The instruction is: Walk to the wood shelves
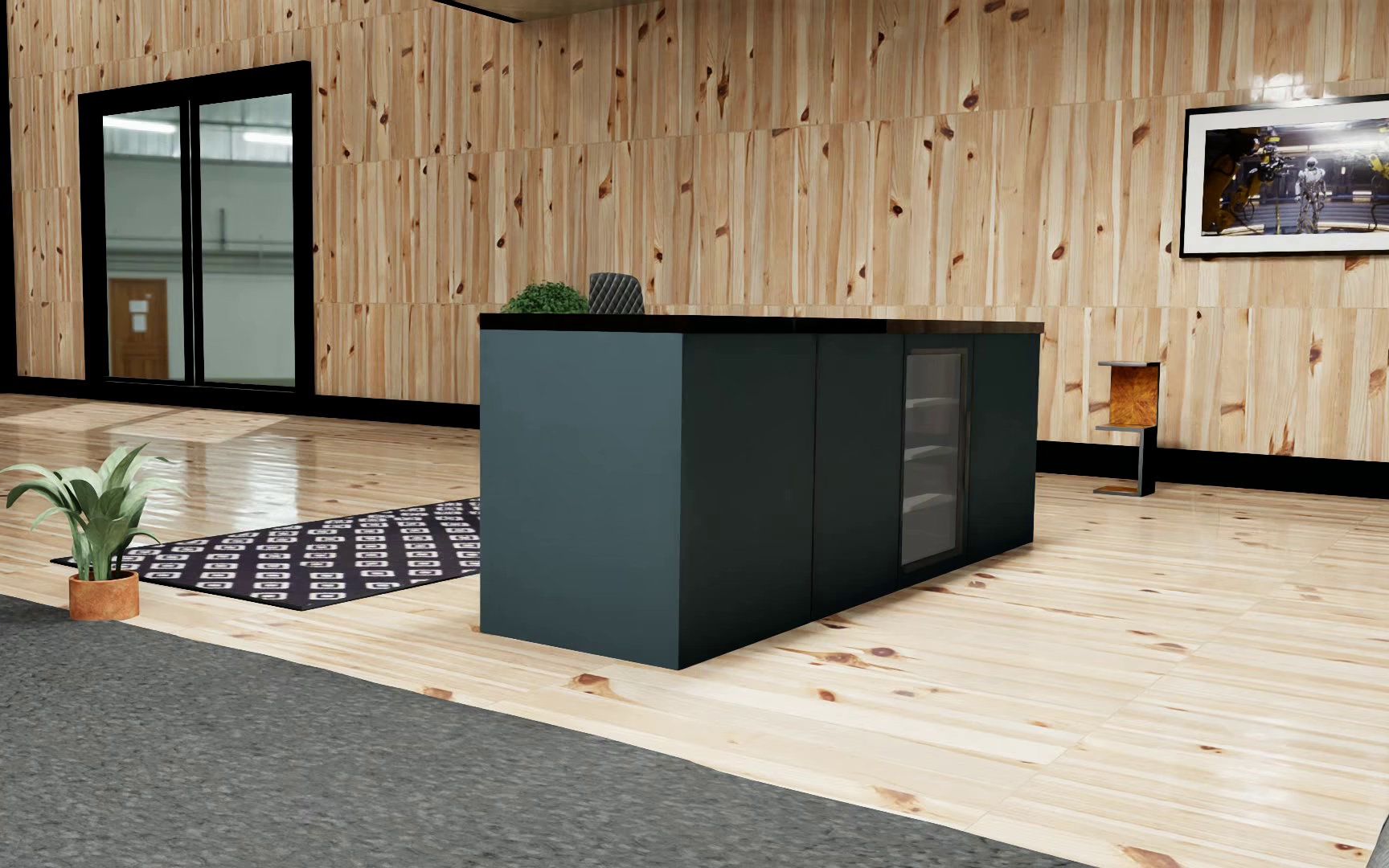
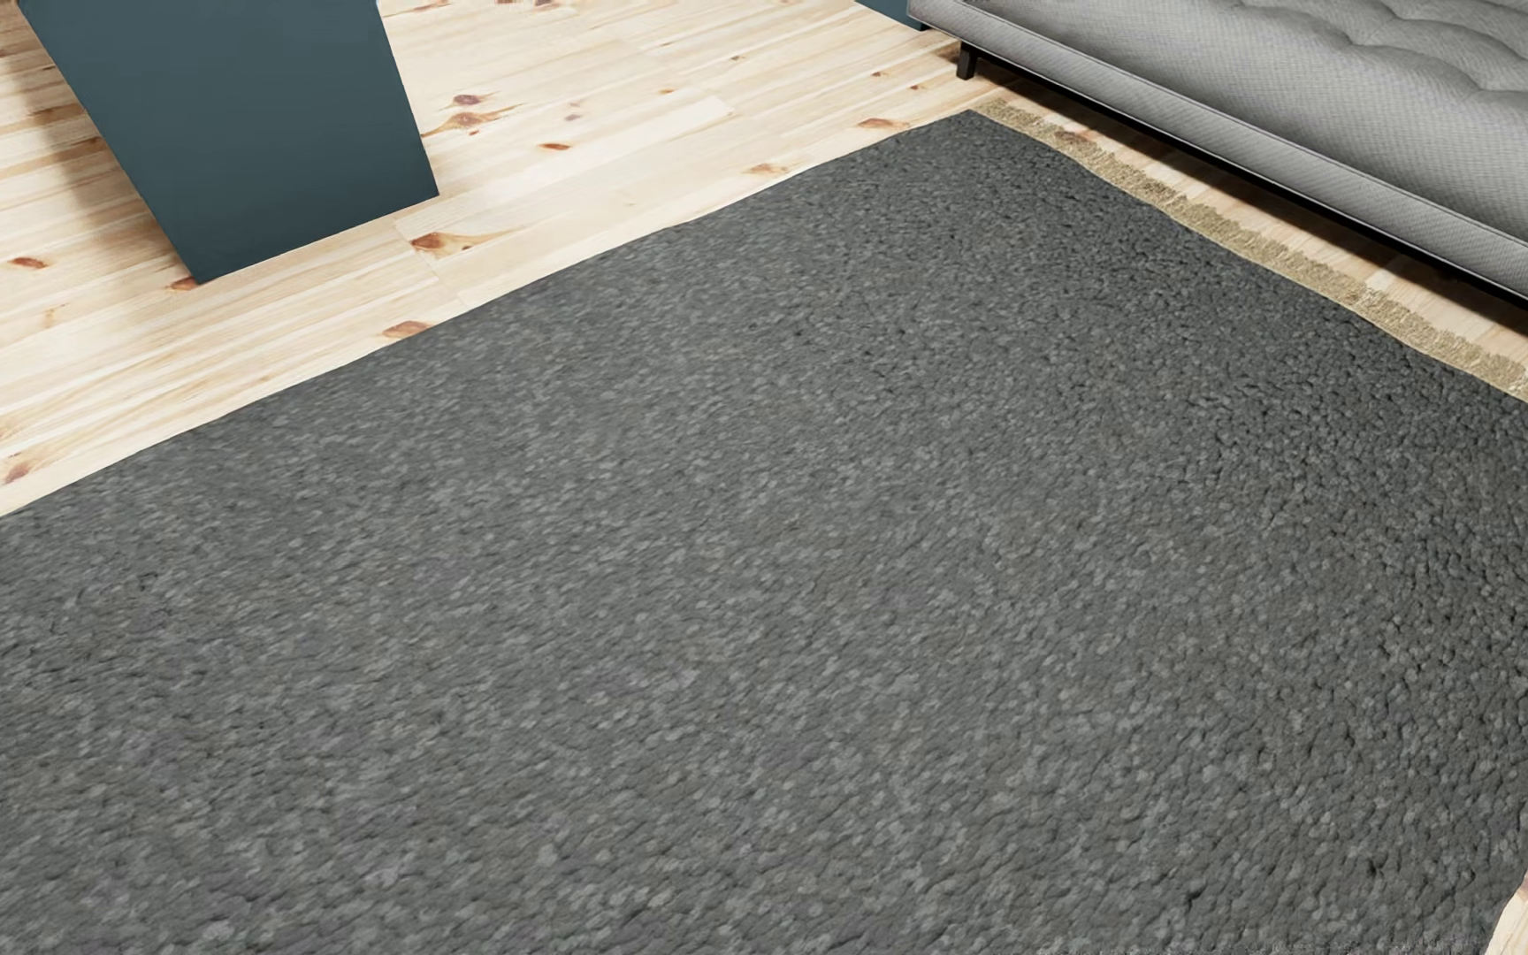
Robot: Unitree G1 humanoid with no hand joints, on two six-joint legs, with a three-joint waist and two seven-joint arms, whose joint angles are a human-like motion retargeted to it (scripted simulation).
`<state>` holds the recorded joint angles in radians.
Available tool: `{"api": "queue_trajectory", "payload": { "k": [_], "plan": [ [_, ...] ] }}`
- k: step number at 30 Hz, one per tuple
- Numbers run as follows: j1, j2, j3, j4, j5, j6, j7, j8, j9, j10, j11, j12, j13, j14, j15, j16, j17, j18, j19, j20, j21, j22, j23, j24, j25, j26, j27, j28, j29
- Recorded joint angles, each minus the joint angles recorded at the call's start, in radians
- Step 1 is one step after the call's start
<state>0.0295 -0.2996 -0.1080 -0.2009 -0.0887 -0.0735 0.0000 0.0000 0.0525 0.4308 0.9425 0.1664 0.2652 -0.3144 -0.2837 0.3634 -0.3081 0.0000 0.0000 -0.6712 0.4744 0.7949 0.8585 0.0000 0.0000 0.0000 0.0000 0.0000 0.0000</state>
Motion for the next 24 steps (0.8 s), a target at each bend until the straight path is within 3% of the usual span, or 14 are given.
{"api": "queue_trajectory", "payload": {
  "k": [3, 8, 9, 10, 11, 12, 13, 15, 16, 18, 20, 22, 23, 24],
  "plan": [
    [0.051, -0.143, -0.093, 0.036, -0.001, 0.04, 0.0, 0.0, 0.014, -0.019, -0.08, -0.057, 0.034, -0.061, 0.058, -0.019, -0.022, 0.0, 0.0, 0.038, 0.009, 0.032, 0.023, 0.0, 0.0, 0.0, 0.0, 0.0, 0.0],
    [0.266, -0.271, -0.133, 0.045, -0.013, 0.039, 0.0, 0.0, 0.049, -0.04, -0.272, -0.121, 0.06, -0.213, 0.167, -0.019, -0.023, 0.0, 0.0, 0.044, -0.007, 0.052, 0.133, 0.0, 0.0, 0.0, 0.0, 0.0, 0.0],
    [0.298, -0.283, -0.168, 0.04, -0.045, 0.039, 0.0, 0.0, 0.045, -0.06, -0.244, -0.128, 0.057, -0.196, 0.153, -0.022, -0.027, 0.0, 0.0, 0.03, -0.003, 0.077, 0.141, 0.0, 0.0, 0.0, 0.0, 0.0, 0.0],
    [0.32, -0.298, -0.183, 0.064, -0.017, 0.049, 0.0, 0.0, 0.036, -0.052, -0.216, -0.112, 0.057, -0.177, 0.157, 0.002, -0.027, 0.0, 0.0, -0.027, 0.009, 0.036, 0.15, 0.0, 0.0, 0.0, 0.0, 0.0, 0.0],
    [0.304, -0.336, -0.213, 0.093, -0.007, 0.061, 0.0, 0.0, 0.02, -0.024, -0.136, -0.094, 0.059, -0.128, 0.126, -0.028, -0.022, 0.0, 0.0, 0.044, 0.001, 0.087, 0.161, 0.0, 0.0, 0.0, 0.0, 0.0, 0.0],
    [0.322, -0.308, -0.223, 0.113, 0.006, 0.082, 0.0, 0.0, 0.022, 0.02, -0.082, -0.085, 0.073, -0.046, 0.092, -0.028, -0.04, 0.0, 0.0, -0.03, 0.007, 0.104, 0.139, 0.0, 0.0, 0.0, 0.0, 0.0, 0.0],
    [0.303, -0.278, -0.22, 0.128, 0.023, 0.083, 0.0, 0.0, 0.016, 0.104, -0.047, -0.049, 0.053, 0.123, 0.055, -0.025, -0.029, 0.0, 0.0, -0.027, 0.032, 0.098, 0.172, 0.0, 0.0, 0.0, 0.0, 0.0, 0.0],
    [0.121, -0.166, -0.193, 0.16, 0.052, 0.076, 0.0, 0.0, 0.028, 0.5, -0.044, -0.014, 0.043, 0.42, -0.024, -0.031, -0.025, 0.0, 0.0, -0.05, 0.006, 0.119, 0.154, 0.0, 0.0, 0.0, 0.0, 0.0, 0.0],
    [0.005, -0.108, -0.117, 0.17, 0.094, 0.08, 0.0, 0.0, 0.046, 0.727, -0.066, 0.012, 0.031, 0.419, -0.052, -0.025, -0.01, 0.0, 0.0, -0.022, 0.001, 0.093, 0.129, 0.0, 0.0, 0.0, 0.0, 0.0, 0.0],
    [-0.197, 0.069, -0.016, 0.13, 0.08, 0.041, 0.0, 0.0, 0.055, 0.921, -0.16, 0.045, 0.011, 0.378, -0.074, -0.023, -0.019, 0.0, 0.0, -0.038, 0.015, 0.121, 0.079, 0.0, 0.0, 0.0, 0.0, 0.0, 0.0],
    [-0.345, 0.252, 0.127, 0.109, 0.08, 0.013, 0.0, 0.0, 0.074, 0.697, -0.294, 0.098, -0.01, 0.473, -0.058, -0.02, -0.014, 0.0, 0.0, 0.047, -0.005, 0.078, 0.015, 0.0, 0.0, 0.0, 0.0, 0.0, 0.0],
    [-0.445, 0.404, 0.201, 0.089, 0.068, 0.003, 0.0, 0.0, 0.072, 0.309, -0.405, 0.12, -0.05, 0.569, -0.052, 0.002, -0.046, 0.0, 0.0, 0.001, 0.0, 0.074, -0.049, 0.0, 0.0, 0.0, 0.0, 0.0, 0.0],
    [-0.476, 0.47, 0.236, 0.089, 0.068, 0.003, 0.0, 0.0, 0.065, 0.132, -0.445, 0.128, -0.068, 0.453, -0.069, -0.002, -0.058, 0.0, 0.0, 0.02, -0.008, 0.076, -0.078, 0.0, 0.0, 0.0, 0.0, 0.0, 0.0],
    [-0.501, 0.524, 0.252, 0.096, 0.067, 0.008, 0.0, 0.0, 0.05, 0.014, -0.46, 0.142, -0.091, 0.209, -0.089, 0.003, -0.072, 0.0, 0.0, 0.007, -0.009, 0.062, -0.101, 0.0, 0.0, 0.0, 0.0, 0.0, 0.0]
  ]
}}
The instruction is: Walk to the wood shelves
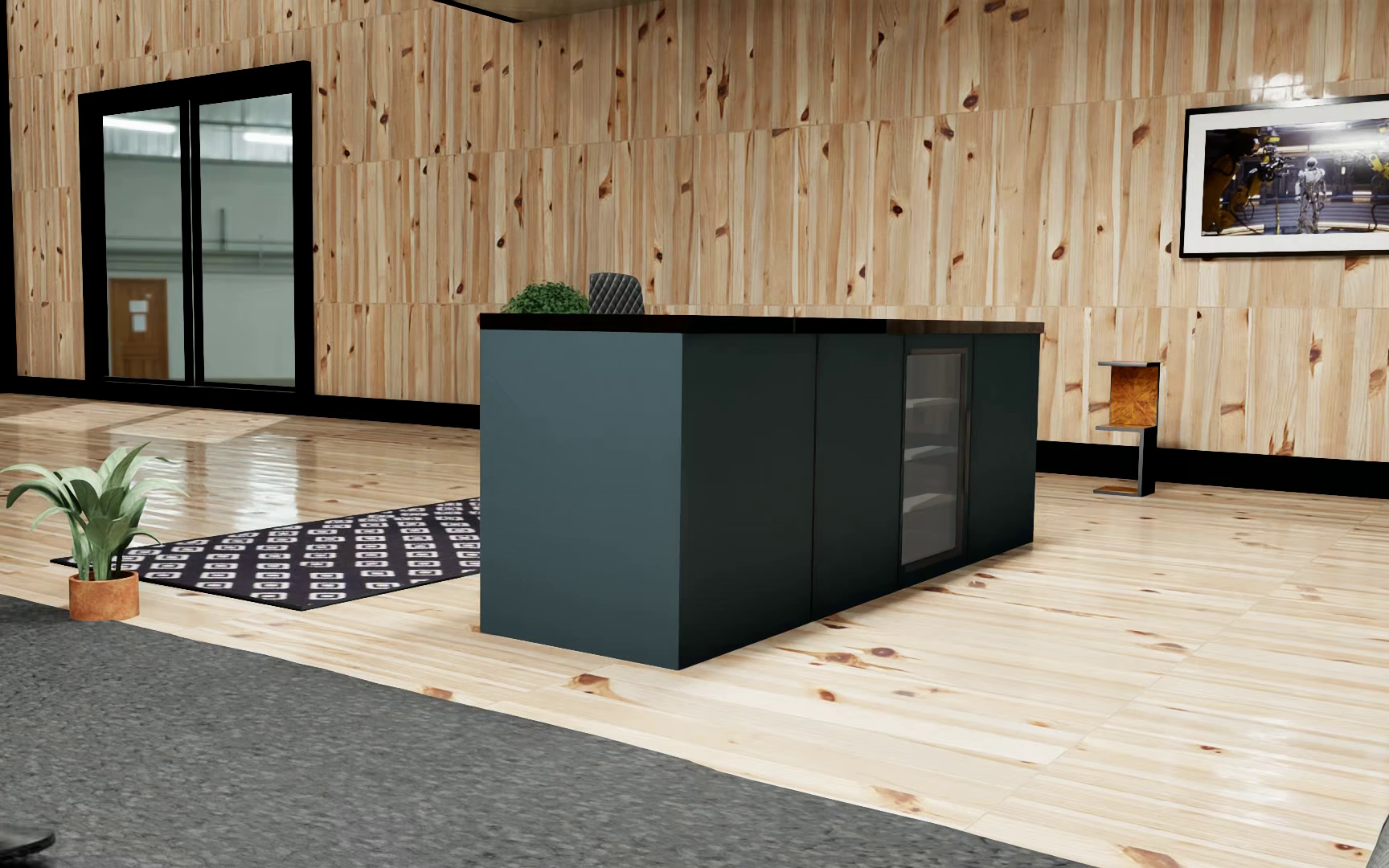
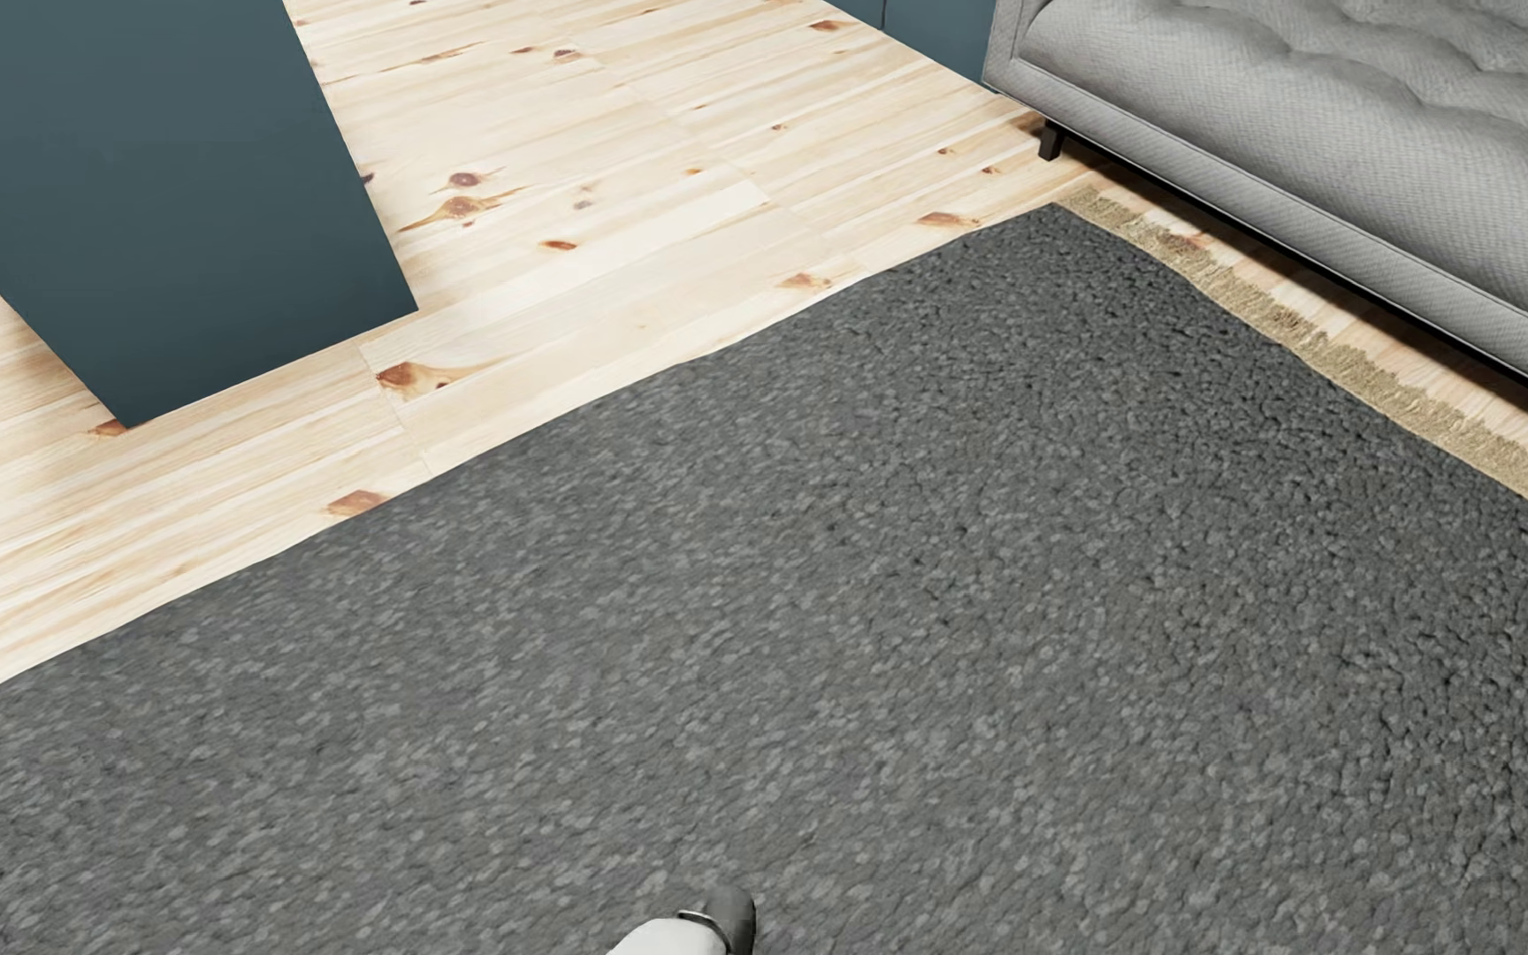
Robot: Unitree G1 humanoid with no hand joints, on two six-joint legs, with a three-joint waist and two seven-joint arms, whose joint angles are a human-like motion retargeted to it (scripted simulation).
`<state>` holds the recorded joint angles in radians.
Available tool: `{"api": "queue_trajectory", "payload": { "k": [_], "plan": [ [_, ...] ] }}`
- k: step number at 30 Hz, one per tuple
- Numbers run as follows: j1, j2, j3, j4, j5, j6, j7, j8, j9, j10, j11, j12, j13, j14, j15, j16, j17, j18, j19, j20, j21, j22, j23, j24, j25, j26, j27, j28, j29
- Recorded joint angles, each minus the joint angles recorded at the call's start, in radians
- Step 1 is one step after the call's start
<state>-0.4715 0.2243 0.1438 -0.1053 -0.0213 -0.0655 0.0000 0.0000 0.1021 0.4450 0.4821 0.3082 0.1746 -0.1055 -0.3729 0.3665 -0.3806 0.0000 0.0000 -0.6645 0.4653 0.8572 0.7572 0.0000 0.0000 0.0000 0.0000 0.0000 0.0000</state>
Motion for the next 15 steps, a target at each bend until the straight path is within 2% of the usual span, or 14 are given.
{"api": "queue_trajectory", "payload": {
  "k": [1, 2, 3, 4, 5, 6, 7, 8, 10, 12, 14, 15],
  "plan": [
    [-0.025, 0.034, 0.015, 0.001, -0.009, -0.005, 0.0, 0.0, -0.013, -0.006, 0.005, 0.006, -0.022, -0.183, -0.021, -0.005, -0.006, 0.0, 0.0, -0.004, -0.008, 0.023, -0.002, 0.0, 0.0, 0.0, 0.0, 0.0, 0.0],
    [-0.035, 0.066, 0.054, 0.007, -0.009, -0.006, 0.0, 0.0, -0.003, -0.013, 0.016, 0.009, -0.031, -0.134, -0.029, 0.0, -0.004, 0.0, 0.0, -0.022, -0.028, 0.02, 0.003, 0.0, 0.0, 0.0, 0.0, 0.0, 0.0],
    [-0.079, 0.095, 0.069, -0.001, -0.022, -0.016, 0.0, 0.0, -0.009, 0.049, 0.041, 0.016, -0.027, 0.12, 0.003, 0.002, 0.001, 0.0, 0.0, -0.02, -0.048, 0.025, 0.012, 0.0, 0.0, 0.0, 0.0, 0.0, 0.0],
    [-0.123, 0.087, 0.08, -0.019, -0.048, -0.045, 0.0, 0.0, -0.021, 0.13, 0.088, 0.015, -0.015, 0.339, 0.099, -0.002, 0.018, 0.0, 0.0, -0.03, -0.07, 0.036, 0.029, 0.0, 0.0, 0.0, 0.0, 0.0, 0.0],
    [-0.095, 0.08, 0.059, -0.05, -0.08, -0.069, 0.0, 0.0, -0.011, 0.205, 0.219, 0.009, 0.004, 0.389, 0.288, -0.001, 0.037, 0.0, 0.0, -0.043, -0.063, 0.06, 0.058, 0.0, 0.0, 0.0, 0.0, 0.0, 0.0],
    [-0.06, -0.012, 0.025, -0.081, -0.093, -0.07, 0.0, 0.0, -0.024, 0.239, 0.416, -0.006, 0.026, 0.381, 0.49, -0.006, 0.043, 0.0, 0.0, -0.055, -0.052, 0.082, 0.091, 0.0, 0.0, 0.0, 0.0, 0.0, 0.0],
    [-0.013, -0.143, -0.006, -0.118, -0.121, -0.08, 0.0, 0.0, -0.03, 0.246, 0.651, -0.011, 0.035, 0.348, 0.507, -0.004, 0.038, 0.0, 0.0, -0.036, -0.008, 0.057, 0.105, 0.0, 0.0, 0.0, 0.0, 0.0, 0.0],
    [0.1, -0.227, -0.054, -0.139, -0.135, -0.08, 0.0, 0.0, -0.005, 0.203, 0.816, -0.027, 0.045, 0.282, 0.364, -0.007, 0.04, 0.0, 0.0, -0.006, 0.0, 0.046, 0.099, 0.0, 0.0, 0.0, 0.0, 0.0, 0.0],
    [0.293, -0.42, -0.17, -0.122, -0.105, -0.037, 0.0, 0.0, 0.012, 0.127, 0.894, -0.093, 0.065, 0.132, 0.156, -0.01, 0.039, 0.0, 0.0, 0.02, 0.024, 0.04, 0.113, 0.0, 0.0, 0.0, 0.0, 0.0, 0.0],
    [0.493, -0.538, -0.293, -0.099, -0.103, -0.008, 0.0, 0.0, 0.017, 0.033, 0.675, -0.142, 0.114, -0.037, 0.117, 0.027, 0.025, 0.0, 0.0, 0.004, 0.033, -0.047, 0.093, 0.0, 0.0, 0.0, 0.0, 0.0, 0.0],
    [0.65, -0.625, -0.348, -0.068, -0.102, 0.012, 0.0, 0.0, 0.009, -0.04, 0.334, -0.203, 0.138, -0.207, 0.195, 0.035, 0.026, 0.0, 0.0, 0.082, 0.0, -0.078, 0.112, 0.0, 0.0, 0.0, 0.0, 0.0, 0.0],
    [0.701, -0.649, -0.366, -0.066, -0.109, 0.009, 0.0, 0.0, -0.015, -0.046, 0.142, -0.236, 0.141, -0.269, 0.263, 0.044, 0.027, 0.0, 0.0, 0.102, 0.014, -0.085, 0.132, 0.0, 0.0, 0.0, 0.0, 0.0, 0.0]
  ]
}}
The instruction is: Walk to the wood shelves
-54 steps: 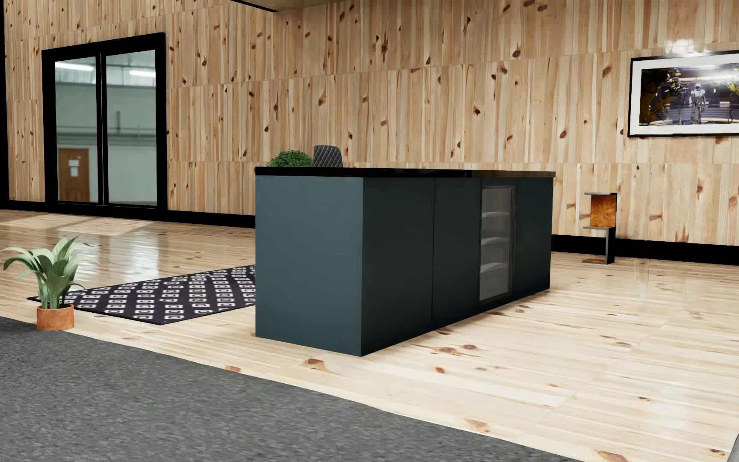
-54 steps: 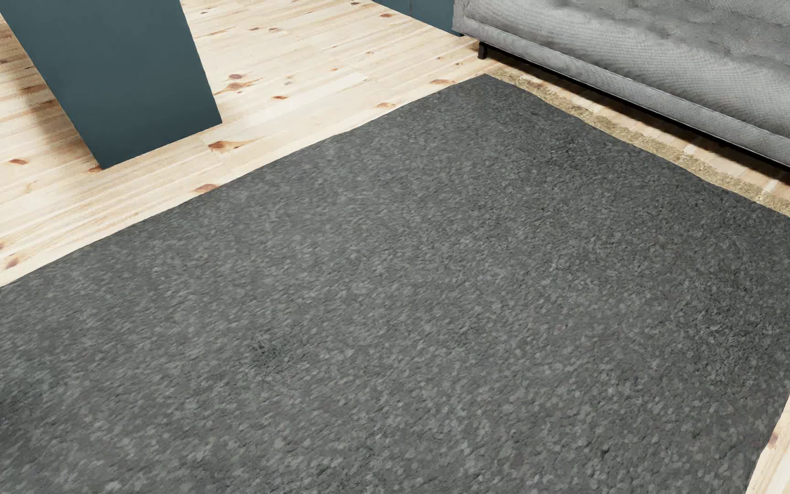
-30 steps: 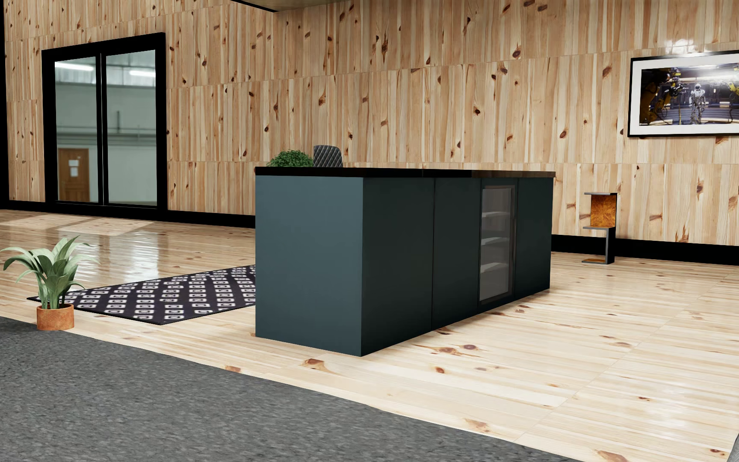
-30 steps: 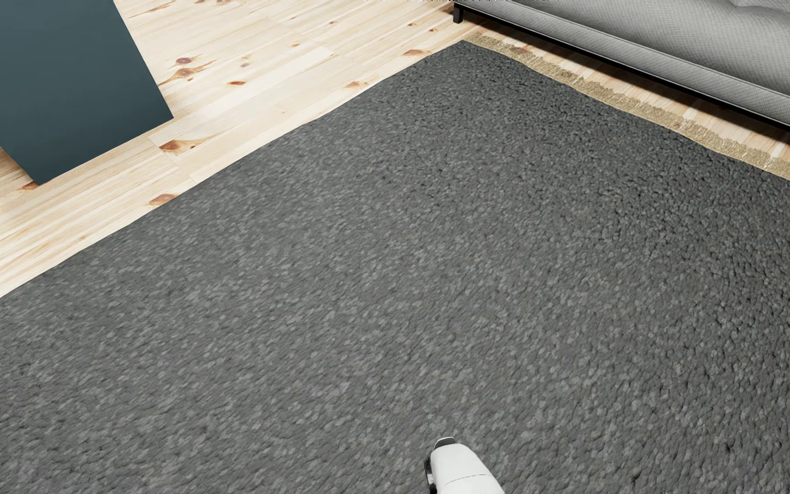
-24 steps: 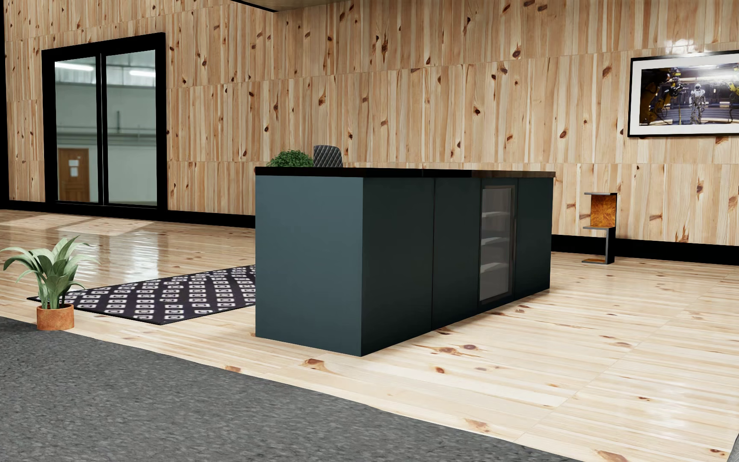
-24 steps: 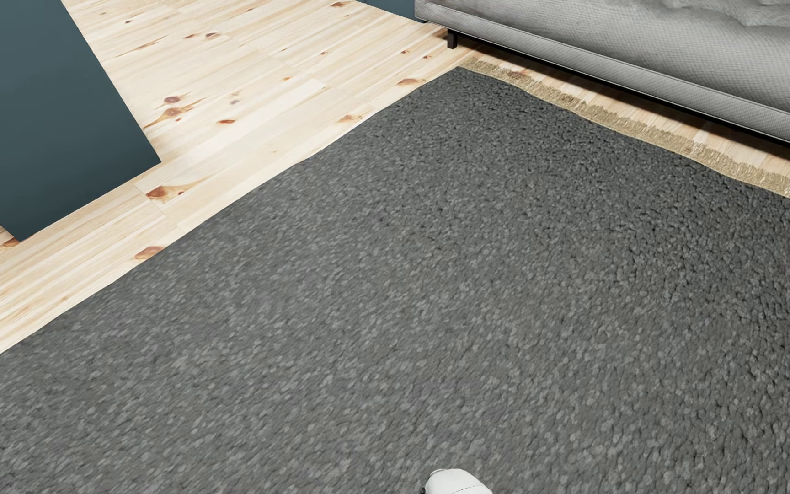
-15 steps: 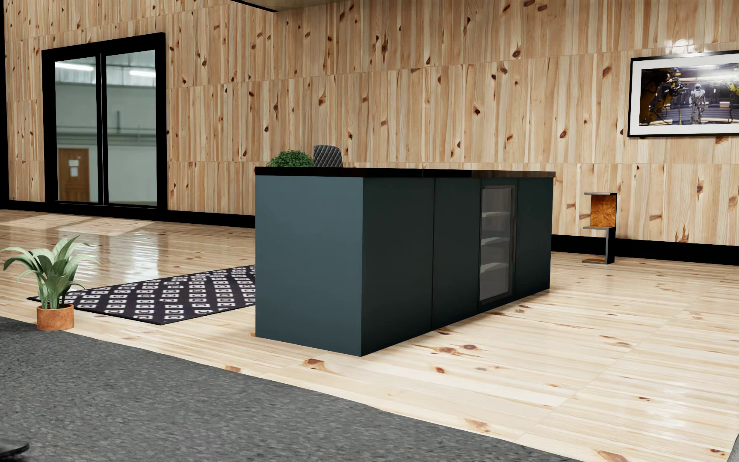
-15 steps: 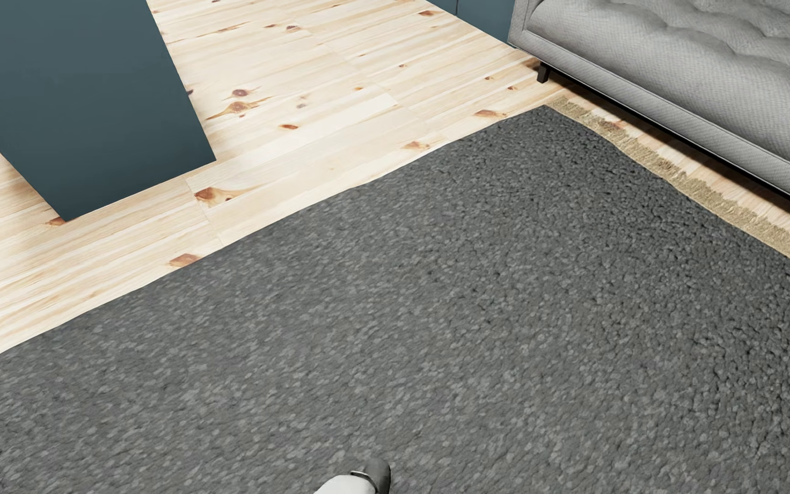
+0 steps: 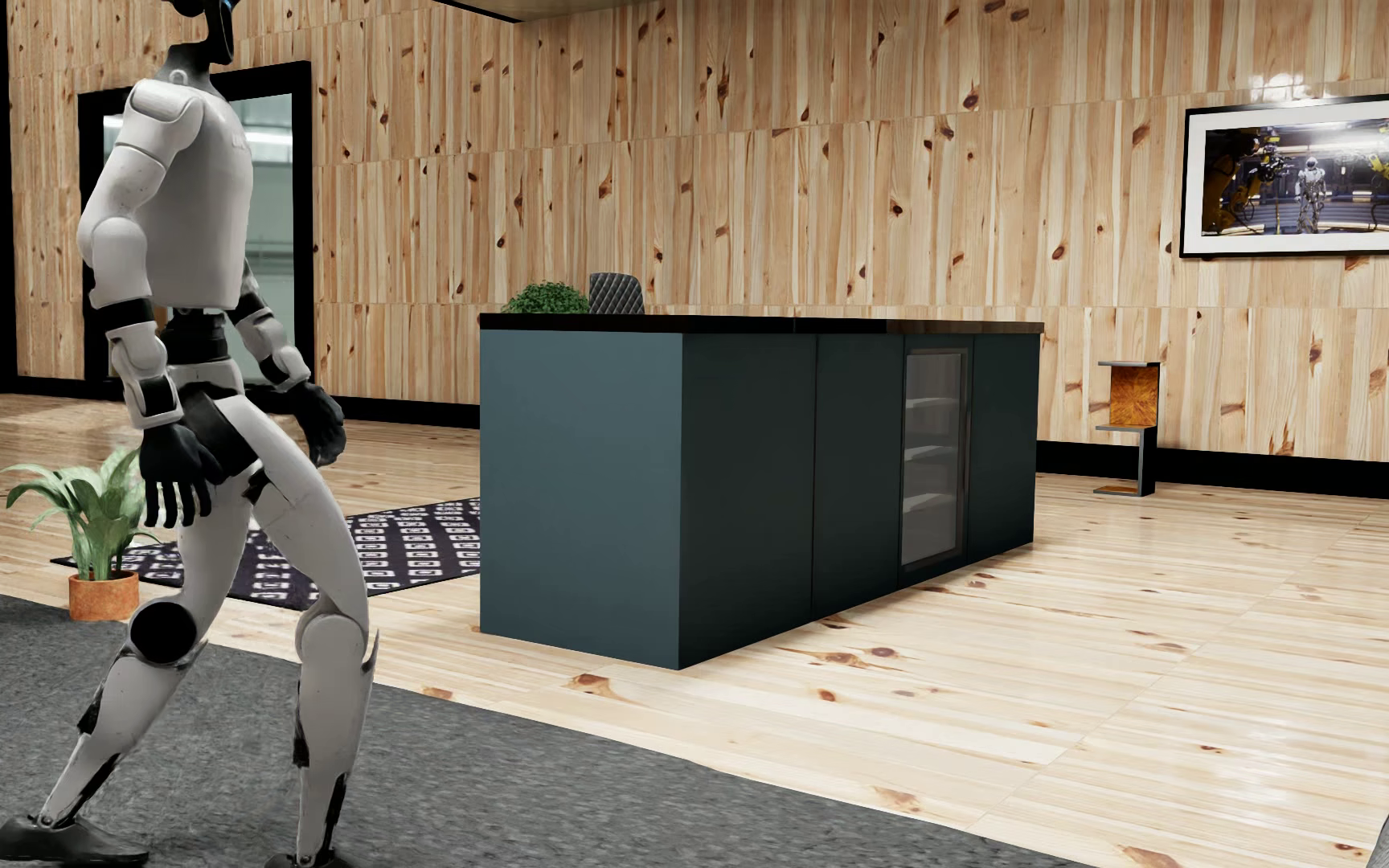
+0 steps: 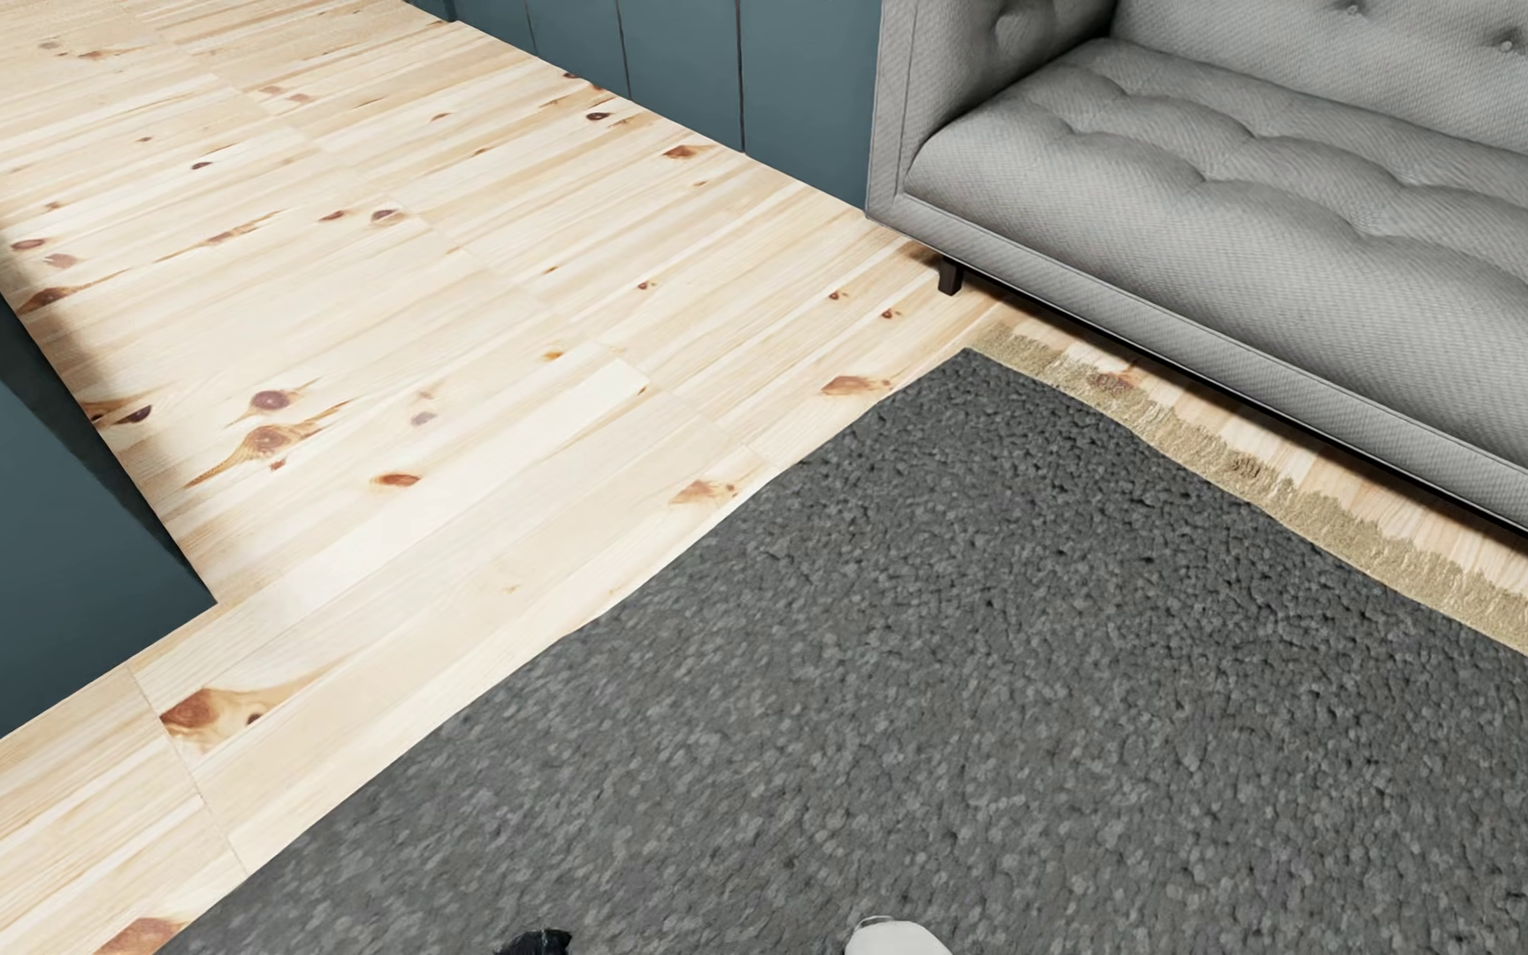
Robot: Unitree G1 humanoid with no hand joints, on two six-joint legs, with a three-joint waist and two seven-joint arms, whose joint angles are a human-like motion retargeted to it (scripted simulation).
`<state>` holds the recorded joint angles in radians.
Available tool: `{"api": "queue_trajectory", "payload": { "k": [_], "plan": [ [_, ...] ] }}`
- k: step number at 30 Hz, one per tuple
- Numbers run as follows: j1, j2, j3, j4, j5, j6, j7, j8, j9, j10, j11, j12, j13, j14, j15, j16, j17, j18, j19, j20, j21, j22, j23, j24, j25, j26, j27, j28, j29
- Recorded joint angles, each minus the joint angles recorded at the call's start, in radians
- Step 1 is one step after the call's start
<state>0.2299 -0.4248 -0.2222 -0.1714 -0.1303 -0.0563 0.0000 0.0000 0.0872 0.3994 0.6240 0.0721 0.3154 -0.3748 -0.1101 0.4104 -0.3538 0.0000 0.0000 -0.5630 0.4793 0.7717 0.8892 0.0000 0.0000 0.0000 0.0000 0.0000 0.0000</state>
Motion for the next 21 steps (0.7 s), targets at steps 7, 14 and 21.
{"api": "queue_trajectory", "payload": {
  "k": [7, 14, 21],
  "plan": [
    [-0.074, 0.027, -0.035, 0.129, 0.112, 0.065, 0.0, 0.0, -0.033, 0.701, 0.18, 0.081, 0.017, 0.498, -0.046, -0.058, 0.021, 0.0, 0.0, 0.057, -0.021, 0.027, 0.132, 0.0, 0.0, 0.0, 0.0, 0.0, 0.0],
    [-0.605, 0.557, 0.278, 0.089, 0.103, 0.008, 0.0, 0.0, 0.007, 0.13, -0.104, 0.188, -0.092, 0.521, -0.15, -0.06, -0.025, 0.0, 0.0, -0.096, -0.043, 0.154, -0.093, 0.0, 0.0, 0.0, 0.0, 0.0, 0.0],
    [-0.522, 0.397, 0.236, -0.062, -0.014, -0.081, 0.0, 0.0, -0.008, 0.238, 0.654, 0.262, -0.036, 0.502, 0.05, -0.027, -0.019, 0.0, 0.0, -0.145, -0.122, 0.162, -0.043, 0.0, 0.0, 0.0, 0.0, 0.0, 0.0]
  ]
}}
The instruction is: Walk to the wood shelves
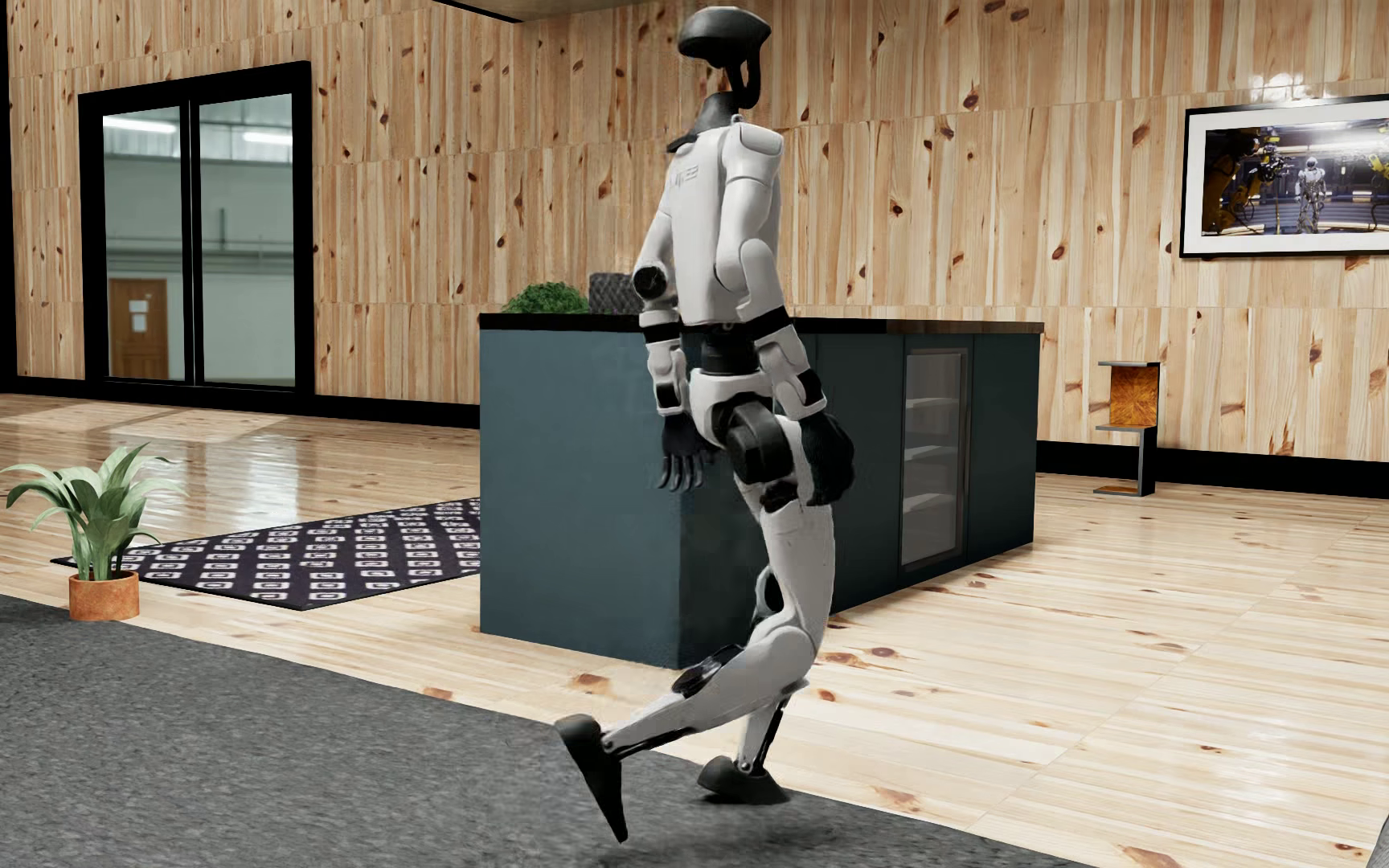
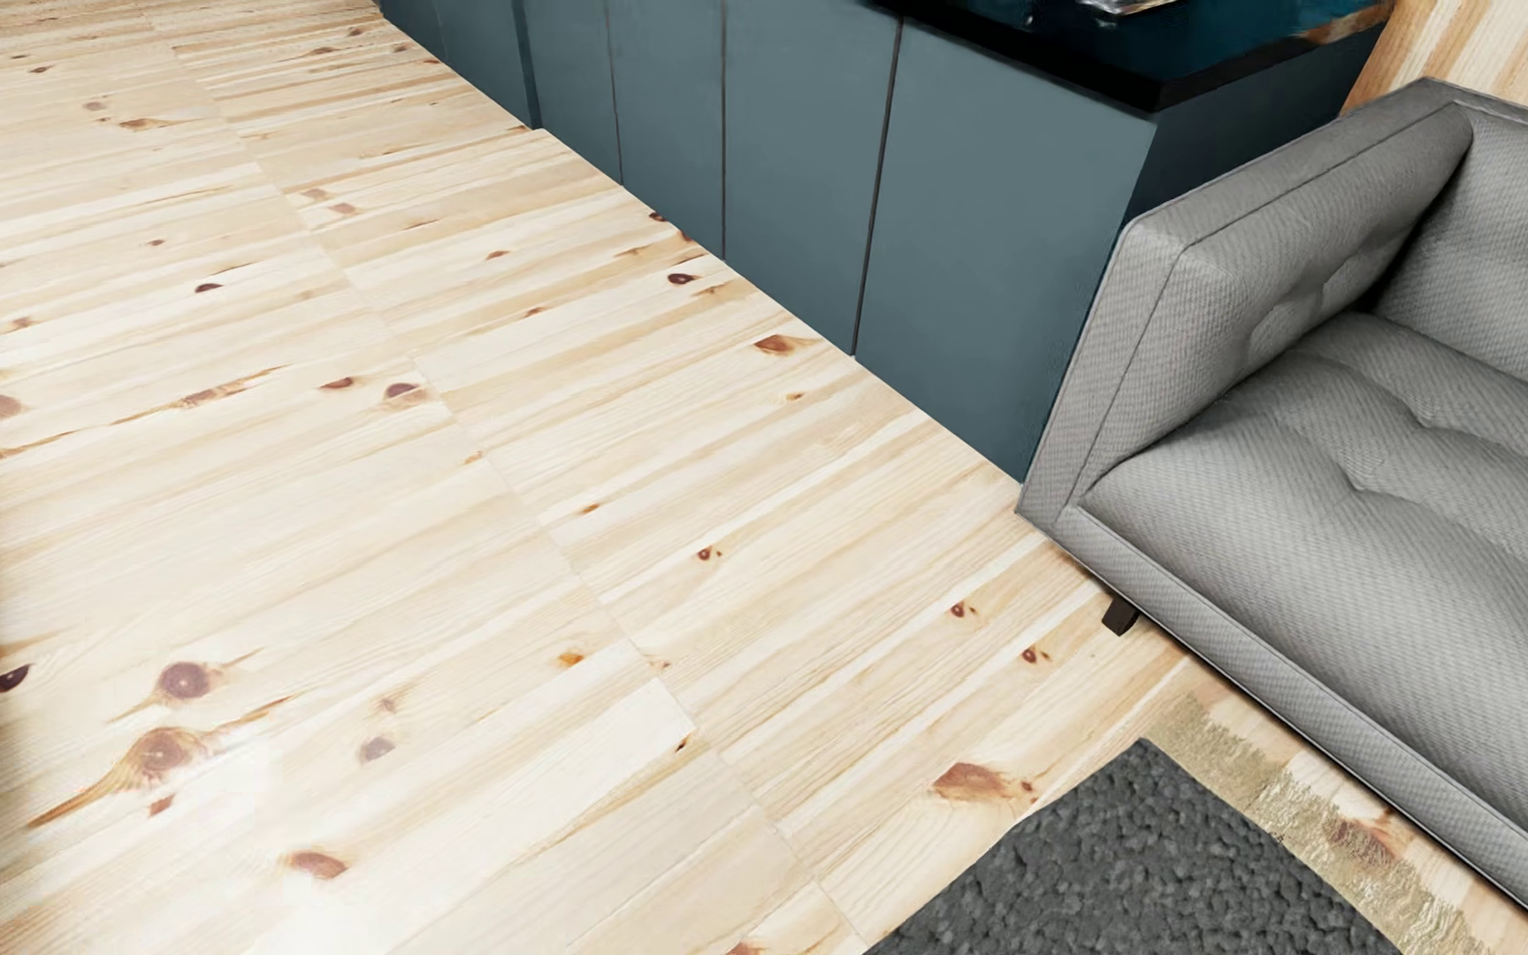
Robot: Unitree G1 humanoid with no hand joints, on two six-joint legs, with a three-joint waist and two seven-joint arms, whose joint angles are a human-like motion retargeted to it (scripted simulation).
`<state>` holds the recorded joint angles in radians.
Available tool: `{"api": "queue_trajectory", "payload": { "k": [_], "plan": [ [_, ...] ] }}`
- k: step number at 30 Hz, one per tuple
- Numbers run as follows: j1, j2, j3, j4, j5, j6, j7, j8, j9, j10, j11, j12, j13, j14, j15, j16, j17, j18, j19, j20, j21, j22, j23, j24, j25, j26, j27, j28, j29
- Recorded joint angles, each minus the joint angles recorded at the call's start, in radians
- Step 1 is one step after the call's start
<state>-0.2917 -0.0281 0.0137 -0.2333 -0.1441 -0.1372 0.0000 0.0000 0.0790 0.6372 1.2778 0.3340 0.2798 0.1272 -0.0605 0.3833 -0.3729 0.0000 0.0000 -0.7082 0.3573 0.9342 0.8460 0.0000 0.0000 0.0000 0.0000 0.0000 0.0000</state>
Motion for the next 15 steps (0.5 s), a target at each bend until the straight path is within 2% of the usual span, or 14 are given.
{"api": "queue_trajectory", "payload": {
  "k": [1, 3, 4, 6, 7, 8, 9, 10, 11, 12, 13, 14, 15],
  "plan": [
    [0.111, -0.098, -0.029, 0.002, 0.007, 0.0, 0.0, 0.0, 0.024, -0.046, 0.055, -0.016, -0.006, -0.074, -0.107, 0.001, 0.007, 0.0, 0.0, 0.001, 0.035, -0.009, 0.024, 0.0, 0.0, 0.0, 0.0, 0.0, 0.0],
    [0.282, -0.224, -0.148, 0.023, 0.03, 0.03, 0.0, 0.0, 0.039, -0.101, -0.159, -0.075, 0.017, -0.197, -0.185, 0.011, 0.01, 0.0, 0.0, 0.002, 0.093, -0.006, 0.053, 0.0, 0.0, 0.0, 0.0, 0.0, 0.0],
    [0.356, -0.287, -0.19, 0.034, 0.038, 0.047, 0.0, 0.0, 0.033, -0.148, -0.32, -0.096, 0.04, -0.278, -0.183, 0.019, 0.007, 0.0, 0.0, 0.032, 0.084, -0.035, 0.054, 0.0, 0.0, 0.0, 0.0, 0.0, 0.0],
    [0.461, -0.362, -0.249, 0.054, 0.041, 0.082, 0.0, 0.0, 0.009, -0.201, -0.711, -0.148, 0.079, -0.415, -0.101, 0.021, -0.007, 0.0, 0.0, 0.102, 0.055, -0.082, 0.048, 0.0, 0.0, 0.0, 0.0, 0.0, 0.0],
    [0.514, -0.402, -0.272, 0.07, 0.03, 0.093, 0.0, 0.0, -0.004, -0.211, -0.778, -0.154, 0.092, -0.46, -0.074, 0.029, -0.009, 0.0, 0.0, 0.147, 0.039, -0.122, 0.053, 0.0, 0.0, 0.0, 0.0, 0.0, 0.0],
    [0.537, -0.441, -0.304, 0.069, -0.005, 0.113, 0.0, 0.0, -0.024, -0.195, -0.759, -0.187, 0.113, -0.496, -0.078, 0.039, -0.012, 0.0, 0.0, 0.125, 0.037, -0.113, 0.059, 0.0, 0.0, 0.0, 0.0, 0.0, 0.0],
    [0.597, -0.442, -0.345, 0.082, 0.004, 0.134, 0.0, 0.0, -0.013, -0.147, -0.672, -0.168, 0.124, -0.506, -0.016, 0.032, -0.027, 0.0, 0.0, 0.149, 0.052, -0.142, 0.071, 0.0, 0.0, 0.0, 0.0, 0.0, 0.0],
    [0.578, -0.484, -0.364, 0.109, 0.032, 0.169, 0.0, 0.0, -0.022, -0.017, -0.547, -0.17, 0.138, -0.388, 0.029, 0.03, -0.015, 0.0, 0.0, 0.243, -0.005, -0.184, 0.082, 0.0, 0.0, 0.0, 0.0, 0.0, 0.0],
    [0.532, -0.443, -0.374, 0.125, 0.044, 0.204, 0.0, 0.0, -0.011, 0.197, -0.472, -0.16, 0.122, -0.149, -0.002, -0.002, -0.021, 0.0, 0.0, 0.179, 0.037, -0.126, 0.129, 0.0, 0.0, 0.0, 0.0, 0.0, 0.0],
    [0.443, -0.41, -0.336, 0.13, 0.047, 0.207, 0.0, 0.0, -0.003, 0.417, -0.43, -0.162, 0.107, 0.022, -0.056, -0.01, -0.013, 0.0, 0.0, 0.158, 0.043, -0.114, 0.159, 0.0, 0.0, 0.0, 0.0, 0.0, 0.0],
    [0.34, -0.351, -0.291, 0.154, 0.05, 0.213, 0.0, 0.0, 0.006, 0.56, -0.434, -0.169, 0.093, 0.088, -0.093, -0.018, 0.001, 0.0, 0.0, 0.111, 0.049, -0.104, 0.173, 0.0, 0.0, 0.0, 0.0, 0.0, 0.0],
    [0.241, -0.264, -0.247, 0.141, 0.018, 0.186, 0.0, 0.0, 0.014, 0.607, -0.471, -0.157, 0.088, 0.095, -0.104, -0.023, 0.017, 0.0, 0.0, 0.082, 0.055, -0.106, 0.165, 0.0, 0.0, 0.0, 0.0, 0.0, 0.0],
    [0.123, -0.171, -0.202, 0.151, 0.008, 0.181, 0.0, 0.0, 0.017, 0.589, -0.524, -0.159, 0.082, 0.083, -0.121, -0.057, 0.024, 0.0, 0.0, 0.089, 0.06, -0.029, 0.147, 0.0, 0.0, 0.0, 0.0, 0.0, 0.0]
  ]
}}
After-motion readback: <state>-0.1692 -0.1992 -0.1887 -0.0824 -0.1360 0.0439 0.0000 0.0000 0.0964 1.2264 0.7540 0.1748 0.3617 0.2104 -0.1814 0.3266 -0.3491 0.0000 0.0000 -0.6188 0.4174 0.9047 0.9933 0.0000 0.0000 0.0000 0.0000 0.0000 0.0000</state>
